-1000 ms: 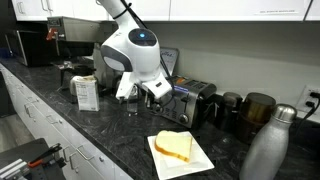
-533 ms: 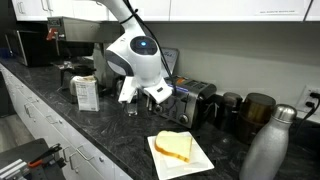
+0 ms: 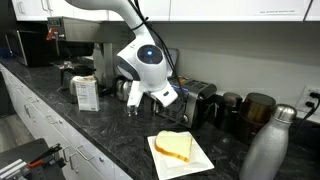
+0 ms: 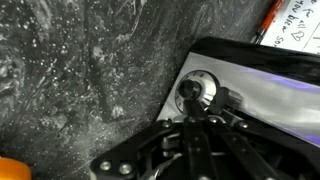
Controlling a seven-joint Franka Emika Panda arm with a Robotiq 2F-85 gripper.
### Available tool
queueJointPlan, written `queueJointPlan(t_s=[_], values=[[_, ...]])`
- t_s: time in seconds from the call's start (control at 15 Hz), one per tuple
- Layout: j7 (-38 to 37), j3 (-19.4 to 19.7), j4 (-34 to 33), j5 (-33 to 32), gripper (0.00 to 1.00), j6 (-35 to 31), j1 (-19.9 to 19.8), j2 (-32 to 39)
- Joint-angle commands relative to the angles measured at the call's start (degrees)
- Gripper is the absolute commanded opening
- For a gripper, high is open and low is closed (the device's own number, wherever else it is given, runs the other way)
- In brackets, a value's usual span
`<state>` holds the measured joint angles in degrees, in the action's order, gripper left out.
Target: Push the left lever on the toaster upwards
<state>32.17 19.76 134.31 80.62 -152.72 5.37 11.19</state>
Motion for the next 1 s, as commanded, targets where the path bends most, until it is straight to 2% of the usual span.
queueJointPlan(t_s=[0.0,0.47,0.93], values=[[3.7,-0.5,-2.2,4.7,0.00,-0.2,-0.3,1.9],[8.3,-0.4,-1.2,9.4,0.00,-1.3,0.0,-0.4],[16.9,-0.3,-0.4,16.1,0.00,-3.3,1.1,-4.1]])
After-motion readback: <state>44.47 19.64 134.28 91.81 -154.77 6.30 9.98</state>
